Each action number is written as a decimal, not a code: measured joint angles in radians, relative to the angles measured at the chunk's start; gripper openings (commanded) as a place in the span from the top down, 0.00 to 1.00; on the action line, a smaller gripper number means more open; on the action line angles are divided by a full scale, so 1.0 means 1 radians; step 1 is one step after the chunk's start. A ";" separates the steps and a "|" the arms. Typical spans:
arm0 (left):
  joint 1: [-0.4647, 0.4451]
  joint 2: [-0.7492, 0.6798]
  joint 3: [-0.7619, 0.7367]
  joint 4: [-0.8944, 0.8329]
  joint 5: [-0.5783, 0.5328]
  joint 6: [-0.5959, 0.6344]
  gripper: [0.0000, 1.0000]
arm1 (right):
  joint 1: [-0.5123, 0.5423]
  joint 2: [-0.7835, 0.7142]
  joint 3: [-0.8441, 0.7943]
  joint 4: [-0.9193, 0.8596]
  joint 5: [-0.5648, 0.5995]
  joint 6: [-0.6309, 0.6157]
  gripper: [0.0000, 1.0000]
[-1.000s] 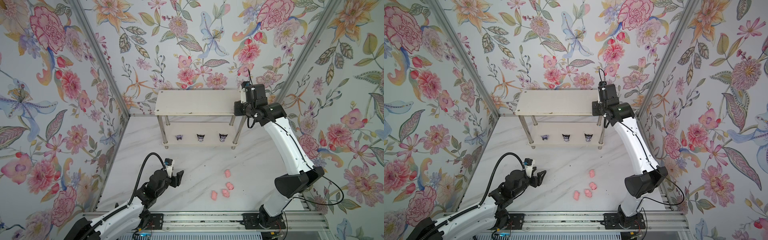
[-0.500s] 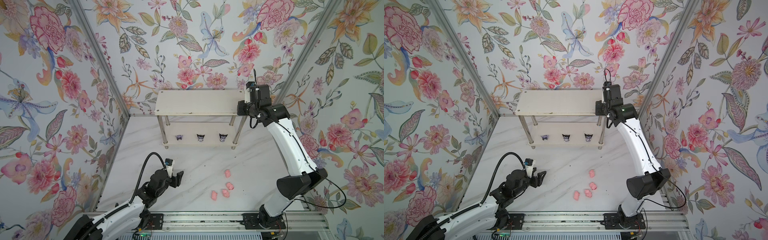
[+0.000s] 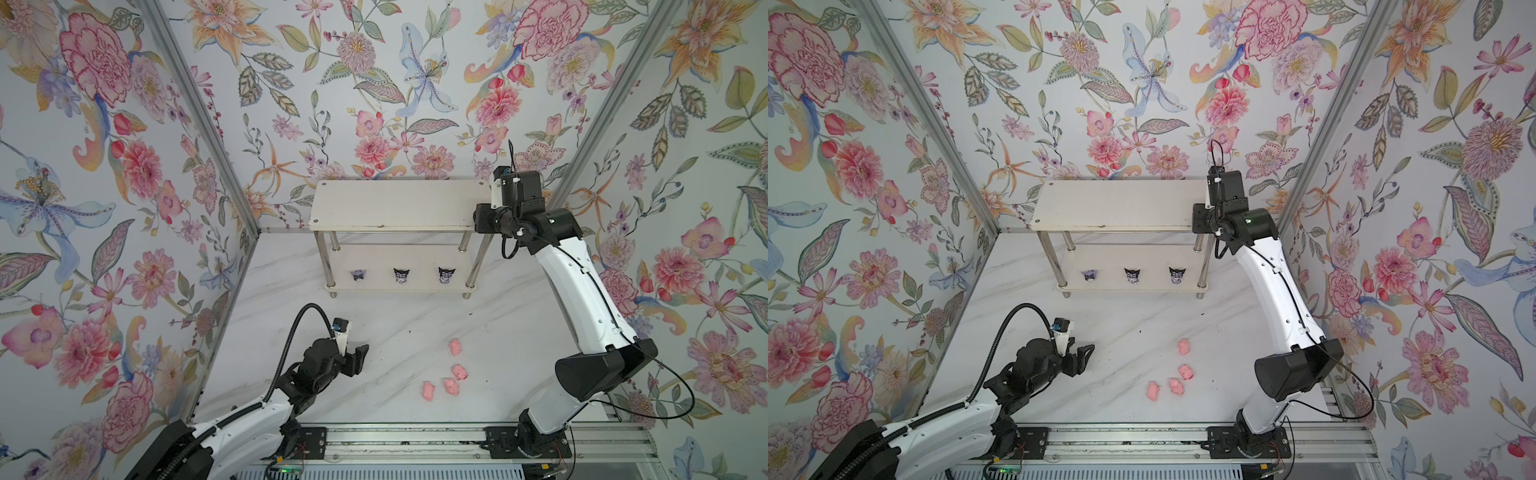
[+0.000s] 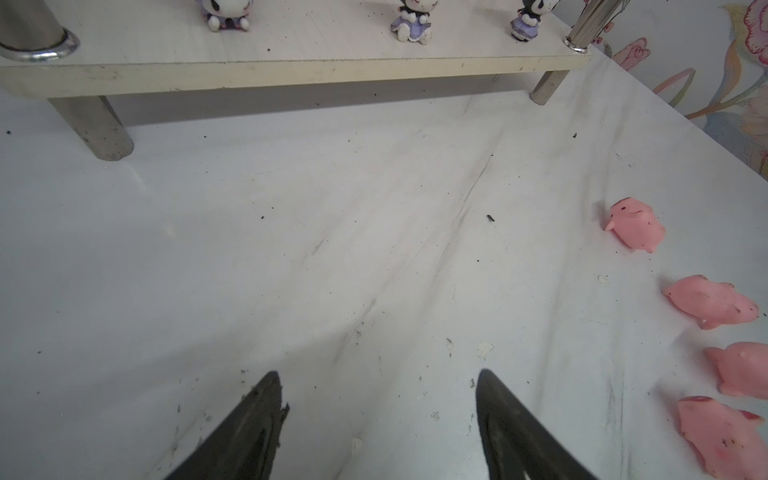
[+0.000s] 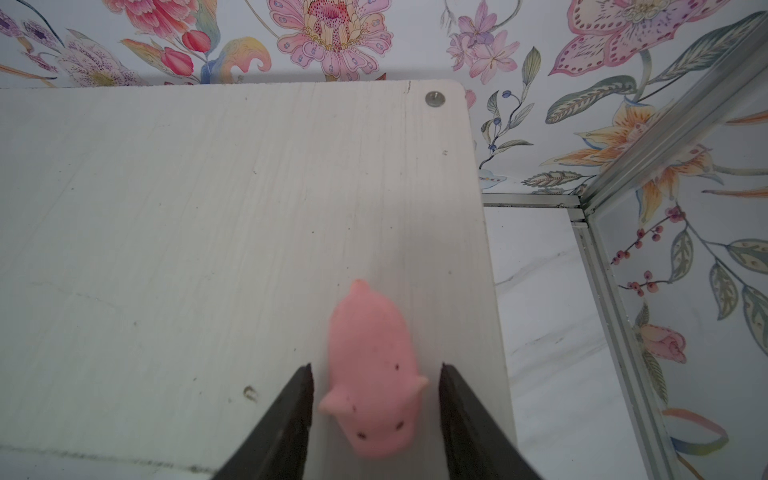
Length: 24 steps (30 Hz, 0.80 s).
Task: Place and organize the plastic toys onto the shelf
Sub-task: 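Lower the pink pig onto the top shelf and open the right gripper, then withdraw the right gripper from the shelf back over the pink pigs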
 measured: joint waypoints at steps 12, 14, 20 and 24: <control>0.001 0.061 0.023 0.027 0.015 -0.005 0.25 | 0.010 -0.193 -0.067 0.006 0.022 -0.004 0.46; 0.001 0.069 0.032 0.036 0.027 -0.011 0.25 | 0.010 -0.175 -0.067 0.007 0.018 -0.004 0.45; 0.001 0.069 0.035 0.042 0.029 -0.023 0.24 | 0.010 -0.068 -0.055 0.010 -0.013 -0.003 0.44; 0.001 0.058 0.035 0.042 0.028 -0.026 0.24 | 0.011 -0.009 -0.031 0.023 -0.038 -0.004 0.43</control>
